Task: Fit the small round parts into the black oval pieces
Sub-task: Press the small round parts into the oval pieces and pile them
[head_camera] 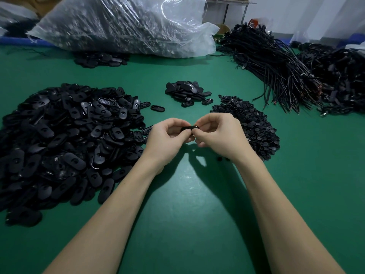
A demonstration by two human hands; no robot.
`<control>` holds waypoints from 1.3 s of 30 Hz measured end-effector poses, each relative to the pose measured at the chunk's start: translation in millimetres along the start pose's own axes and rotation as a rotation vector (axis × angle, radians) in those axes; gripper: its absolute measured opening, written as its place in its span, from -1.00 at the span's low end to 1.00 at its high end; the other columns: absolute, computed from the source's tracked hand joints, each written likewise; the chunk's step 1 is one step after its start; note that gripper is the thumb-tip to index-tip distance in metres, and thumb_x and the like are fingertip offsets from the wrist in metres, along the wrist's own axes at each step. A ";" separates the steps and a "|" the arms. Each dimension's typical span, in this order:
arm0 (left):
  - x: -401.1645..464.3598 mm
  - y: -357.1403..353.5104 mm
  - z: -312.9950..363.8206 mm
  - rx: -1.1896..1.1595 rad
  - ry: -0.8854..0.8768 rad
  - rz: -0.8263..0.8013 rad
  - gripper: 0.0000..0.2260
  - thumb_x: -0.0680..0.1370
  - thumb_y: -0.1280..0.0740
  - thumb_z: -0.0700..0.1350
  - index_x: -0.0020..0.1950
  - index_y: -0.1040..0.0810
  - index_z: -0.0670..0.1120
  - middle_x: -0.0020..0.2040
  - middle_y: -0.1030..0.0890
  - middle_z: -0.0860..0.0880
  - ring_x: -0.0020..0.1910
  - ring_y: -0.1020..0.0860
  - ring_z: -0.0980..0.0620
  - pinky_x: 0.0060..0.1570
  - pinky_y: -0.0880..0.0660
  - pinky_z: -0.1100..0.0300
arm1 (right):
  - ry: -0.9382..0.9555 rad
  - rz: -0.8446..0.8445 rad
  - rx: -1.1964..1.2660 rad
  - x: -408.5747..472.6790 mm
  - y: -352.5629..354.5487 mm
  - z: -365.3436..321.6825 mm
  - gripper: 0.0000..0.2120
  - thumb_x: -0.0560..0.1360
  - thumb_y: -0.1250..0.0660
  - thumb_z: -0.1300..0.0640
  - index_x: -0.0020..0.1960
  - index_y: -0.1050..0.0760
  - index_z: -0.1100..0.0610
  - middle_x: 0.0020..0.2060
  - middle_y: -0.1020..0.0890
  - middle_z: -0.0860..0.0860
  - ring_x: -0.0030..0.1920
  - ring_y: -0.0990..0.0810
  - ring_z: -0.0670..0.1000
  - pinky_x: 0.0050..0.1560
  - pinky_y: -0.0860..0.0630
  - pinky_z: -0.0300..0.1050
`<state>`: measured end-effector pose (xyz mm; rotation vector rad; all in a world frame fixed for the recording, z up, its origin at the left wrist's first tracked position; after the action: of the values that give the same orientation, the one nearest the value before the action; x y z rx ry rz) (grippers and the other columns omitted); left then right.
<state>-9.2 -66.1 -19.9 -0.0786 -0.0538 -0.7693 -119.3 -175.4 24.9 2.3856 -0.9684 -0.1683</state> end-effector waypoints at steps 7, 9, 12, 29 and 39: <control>2.2 1.9 -0.8 -0.210 0.093 0.046 -0.83 0.59 -0.39 -0.27 0.18 -0.55 -0.18 -0.15 -0.75 -0.09 -0.12 -0.73 -0.04 -0.09 -0.62 0.25 | 0.188 -0.011 -0.217 12.2 0.9 -8.5 -0.86 0.50 -0.49 0.18 0.00 -0.67 -0.04 -0.22 -0.72 -0.09 -0.32 -0.65 -0.17 -0.17 -0.56 -0.30; 3.9 3.7 -1.0 -0.275 0.116 0.065 -0.83 0.61 -0.37 -0.25 0.20 -0.53 -0.16 -0.13 -0.75 -0.11 -0.08 -0.73 -0.07 -0.10 -0.62 0.25 | 0.199 -0.023 -0.212 18.2 -0.2 -8.8 -0.85 0.50 -0.50 0.18 0.00 -0.68 -0.04 -0.23 -0.72 -0.09 -0.34 -0.65 -0.18 -0.20 -0.57 -0.30; 6.5 5.6 -1.4 -0.330 0.128 0.088 -0.80 0.62 -0.35 -0.23 0.24 -0.50 -0.14 -0.03 -0.72 -0.12 -0.03 -0.73 -0.07 -0.08 -0.63 0.22 | 0.171 -0.015 -0.158 35.8 0.5 -6.3 -0.84 0.50 -0.51 0.17 -0.02 -0.68 -0.08 -0.23 -0.73 -0.10 -0.32 -0.69 -0.11 -0.22 -0.62 -0.24; 3.5 1.5 2.0 -0.273 0.156 0.064 -0.95 0.63 -0.32 -0.24 0.08 -0.53 -0.17 0.11 -0.64 -0.19 -0.09 -0.71 0.00 -0.03 -0.65 0.19 | -0.038 0.198 -0.233 146.6 -10.0 19.5 -0.90 0.45 -0.55 0.01 -0.16 -0.63 -0.08 -0.16 -0.68 -0.10 0.01 -0.68 -0.02 0.07 -0.61 -0.09; 4.4 2.4 0.6 -0.251 0.141 0.054 -0.95 0.63 -0.34 -0.23 0.07 -0.55 -0.19 0.02 -0.68 -0.16 -0.11 -0.71 0.01 -0.09 -0.62 0.24 | -0.008 -0.237 -0.344 124.1 -29.5 10.4 -0.92 0.53 -0.43 0.02 -0.05 -0.69 0.00 -0.36 -0.66 -0.17 -0.31 -0.58 -0.13 -0.33 -0.50 -0.28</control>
<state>-4.4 -67.4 -19.1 -0.2626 0.1786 -0.7227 -13.7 -246.6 11.3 2.1712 -0.5999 -0.3997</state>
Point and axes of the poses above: each hand's wrist, its own x-axis towards the middle knuckle, its own y-axis out of the back of the hand, z = x × y, the point moved 6 cm from there along x, towards the middle knuckle
